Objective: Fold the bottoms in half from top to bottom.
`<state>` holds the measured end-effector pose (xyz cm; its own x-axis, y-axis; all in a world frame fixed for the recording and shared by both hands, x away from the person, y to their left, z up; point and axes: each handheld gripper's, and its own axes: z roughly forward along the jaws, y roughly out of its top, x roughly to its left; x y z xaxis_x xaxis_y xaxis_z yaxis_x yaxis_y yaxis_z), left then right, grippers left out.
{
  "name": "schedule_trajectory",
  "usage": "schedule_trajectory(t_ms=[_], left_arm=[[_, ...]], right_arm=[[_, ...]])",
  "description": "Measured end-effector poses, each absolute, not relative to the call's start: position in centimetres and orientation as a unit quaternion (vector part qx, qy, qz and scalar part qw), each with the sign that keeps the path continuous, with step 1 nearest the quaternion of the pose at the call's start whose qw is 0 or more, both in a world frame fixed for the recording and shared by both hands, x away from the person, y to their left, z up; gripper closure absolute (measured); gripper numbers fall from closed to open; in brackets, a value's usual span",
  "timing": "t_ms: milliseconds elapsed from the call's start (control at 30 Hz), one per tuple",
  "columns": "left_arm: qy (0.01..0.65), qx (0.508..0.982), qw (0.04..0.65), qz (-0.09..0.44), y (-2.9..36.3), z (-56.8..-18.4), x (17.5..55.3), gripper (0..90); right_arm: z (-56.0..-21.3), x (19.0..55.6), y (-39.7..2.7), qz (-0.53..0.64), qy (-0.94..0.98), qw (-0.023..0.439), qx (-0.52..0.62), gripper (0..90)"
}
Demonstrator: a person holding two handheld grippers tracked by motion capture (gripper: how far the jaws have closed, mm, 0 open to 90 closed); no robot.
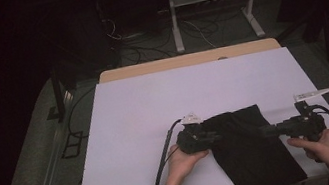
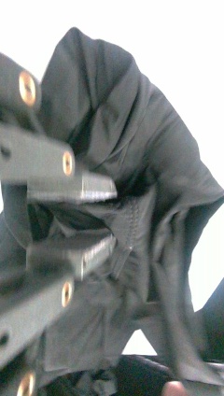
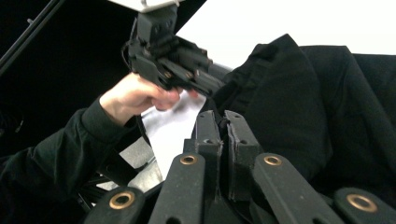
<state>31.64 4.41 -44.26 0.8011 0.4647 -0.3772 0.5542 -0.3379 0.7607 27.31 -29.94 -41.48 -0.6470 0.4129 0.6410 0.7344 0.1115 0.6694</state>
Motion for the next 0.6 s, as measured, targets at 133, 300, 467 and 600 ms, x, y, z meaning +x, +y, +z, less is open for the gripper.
schedule_trajectory(t_ms=[133,300,467,600], left_arm=[[0.328,0.791,0.516,-0.015,5.6,-43.0,31.7,47.8],[0.325,0.783,0.531,0.008,6.2,-41.9,31.9,31.7],[0.317,0.783,0.534,0.029,6.2,-41.3,32.1,20.9],[0.319,0.785,0.530,0.036,6.2,-41.1,32.4,13.2]], right_arm=[[-41.5,26.9,-30.2,-0.536,-0.736,0.154,-0.383,84.1],[-41.7,26.4,-30.4,-0.527,-0.751,0.160,-0.365,84.0],[-42.0,26.0,-30.7,-0.511,-0.762,0.171,-0.359,83.5],[-42.4,25.7,-30.8,-0.497,-0.772,0.176,-0.356,83.1]])
